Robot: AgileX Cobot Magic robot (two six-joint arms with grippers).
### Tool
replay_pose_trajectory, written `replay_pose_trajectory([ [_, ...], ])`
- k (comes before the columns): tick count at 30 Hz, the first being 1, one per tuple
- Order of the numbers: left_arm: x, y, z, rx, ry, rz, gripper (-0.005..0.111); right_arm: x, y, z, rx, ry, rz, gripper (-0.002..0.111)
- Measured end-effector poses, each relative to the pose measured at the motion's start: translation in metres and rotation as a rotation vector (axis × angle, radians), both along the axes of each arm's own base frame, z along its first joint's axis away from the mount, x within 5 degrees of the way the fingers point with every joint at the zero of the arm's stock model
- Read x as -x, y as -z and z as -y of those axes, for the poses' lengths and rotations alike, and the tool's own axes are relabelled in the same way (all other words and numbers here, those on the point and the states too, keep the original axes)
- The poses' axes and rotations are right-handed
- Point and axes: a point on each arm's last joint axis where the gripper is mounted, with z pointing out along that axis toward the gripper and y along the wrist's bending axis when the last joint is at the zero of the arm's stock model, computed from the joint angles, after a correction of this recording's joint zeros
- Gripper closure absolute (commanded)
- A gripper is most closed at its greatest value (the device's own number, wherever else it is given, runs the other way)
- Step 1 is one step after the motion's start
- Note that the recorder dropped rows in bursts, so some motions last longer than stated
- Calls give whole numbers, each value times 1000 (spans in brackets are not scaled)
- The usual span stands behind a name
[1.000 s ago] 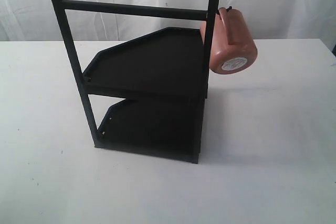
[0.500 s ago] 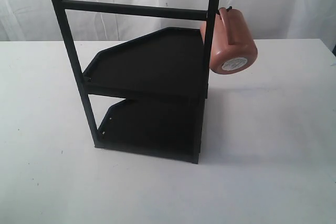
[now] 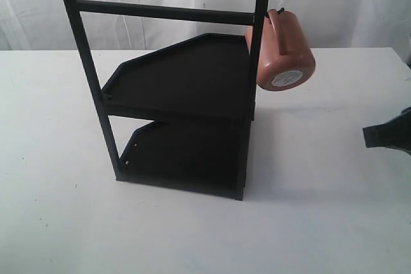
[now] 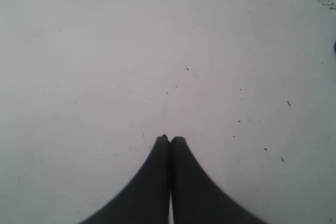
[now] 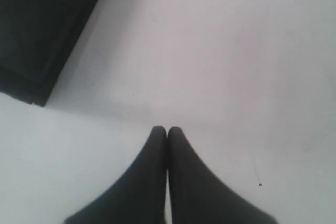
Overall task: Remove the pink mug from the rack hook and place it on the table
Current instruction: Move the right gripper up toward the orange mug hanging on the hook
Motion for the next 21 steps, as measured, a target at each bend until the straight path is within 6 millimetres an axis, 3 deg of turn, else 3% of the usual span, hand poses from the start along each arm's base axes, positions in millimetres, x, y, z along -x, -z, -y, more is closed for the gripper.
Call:
replay_pose_trajectory([
  [5, 0, 0, 0, 0, 0, 0, 107, -15, 2, -4, -22, -13, -8, 108],
  [8, 0, 0, 0, 0, 0, 0, 107, -21, -12, -7, -76, 11, 65, 108],
  [15, 0, 0, 0, 0, 0, 0, 107, -3, -49, -20, -72, -150, 283, 108],
  [21, 0, 0, 0, 0, 0, 0, 107, 2, -61, -41, -90, -338, 412, 107],
])
